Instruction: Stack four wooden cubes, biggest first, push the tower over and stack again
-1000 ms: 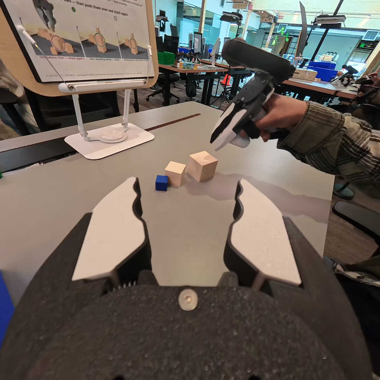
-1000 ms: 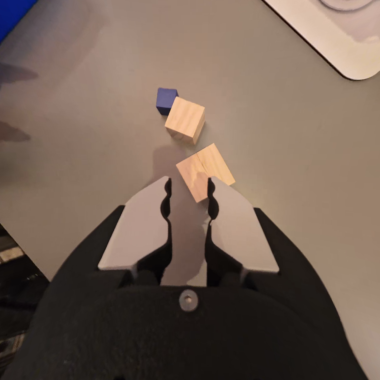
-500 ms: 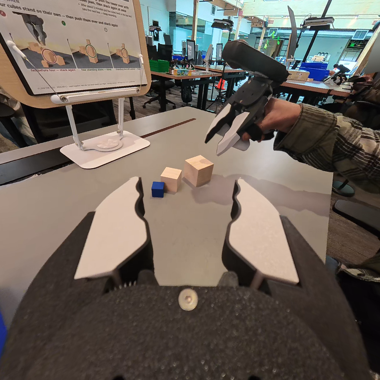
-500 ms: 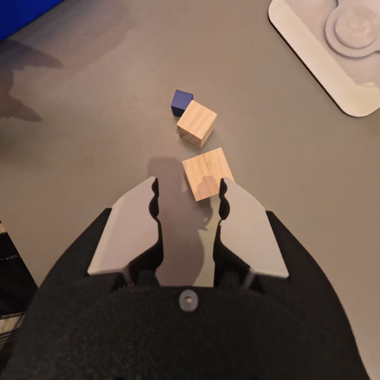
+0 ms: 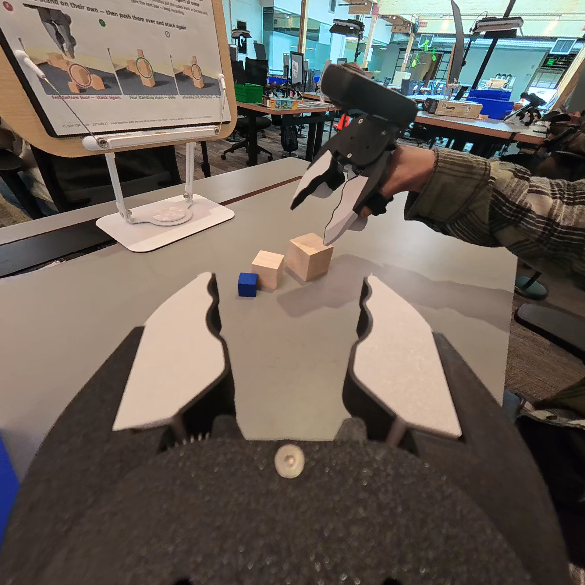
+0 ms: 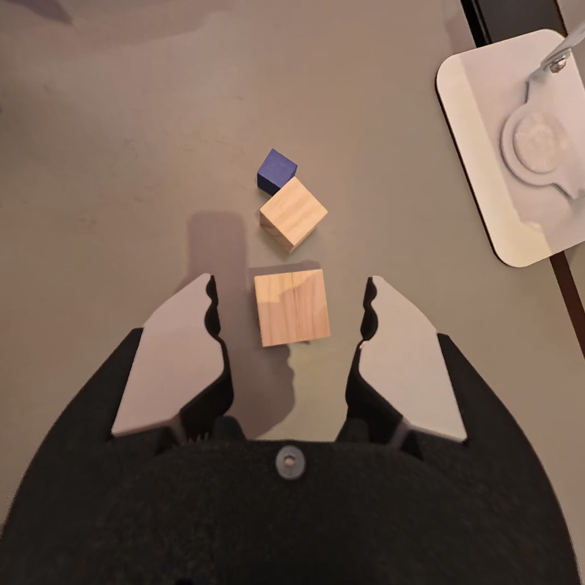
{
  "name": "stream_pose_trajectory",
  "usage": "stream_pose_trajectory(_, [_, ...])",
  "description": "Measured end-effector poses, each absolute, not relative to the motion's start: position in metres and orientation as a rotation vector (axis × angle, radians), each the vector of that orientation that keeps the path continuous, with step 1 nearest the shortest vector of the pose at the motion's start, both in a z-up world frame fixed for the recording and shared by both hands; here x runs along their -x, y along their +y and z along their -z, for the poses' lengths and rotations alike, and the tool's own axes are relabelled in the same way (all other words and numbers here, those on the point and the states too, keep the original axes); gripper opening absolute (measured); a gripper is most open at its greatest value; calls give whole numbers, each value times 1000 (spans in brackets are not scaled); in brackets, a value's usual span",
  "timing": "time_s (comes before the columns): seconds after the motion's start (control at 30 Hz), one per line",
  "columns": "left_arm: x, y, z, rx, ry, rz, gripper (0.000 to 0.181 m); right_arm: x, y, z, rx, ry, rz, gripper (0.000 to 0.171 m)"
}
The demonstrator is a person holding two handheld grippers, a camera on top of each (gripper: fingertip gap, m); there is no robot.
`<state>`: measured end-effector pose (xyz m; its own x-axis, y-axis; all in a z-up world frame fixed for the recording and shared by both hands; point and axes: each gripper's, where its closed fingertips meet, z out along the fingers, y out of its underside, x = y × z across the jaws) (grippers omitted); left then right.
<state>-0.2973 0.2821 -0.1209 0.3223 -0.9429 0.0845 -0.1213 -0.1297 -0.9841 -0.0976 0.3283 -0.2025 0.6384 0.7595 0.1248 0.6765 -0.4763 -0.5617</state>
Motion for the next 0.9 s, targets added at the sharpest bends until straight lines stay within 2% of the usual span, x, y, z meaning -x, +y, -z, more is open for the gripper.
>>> stream_pose_trajectory(0.03, [298,283,122,1534,1011,971,85,98,330,203,2282,-1123,-186,89])
stream_pose_trajectory(0.33, [306,308,114,1640,868,805,88,90,324,196,2246,-1094,-196,92])
stream_pose_trajectory(0.6, [302,419,77,1816,729,528,90,68,318,191,2188,-1025,-275,91])
stream_pose_trajectory(0.73, [297,508,101,1994,690,405,88,57,321,189,2149,-983,-336,90])
stream_pose_trajectory(0.9, [307,599,161,2244,655,234,85,43,321,196,2130,-938,-401,88])
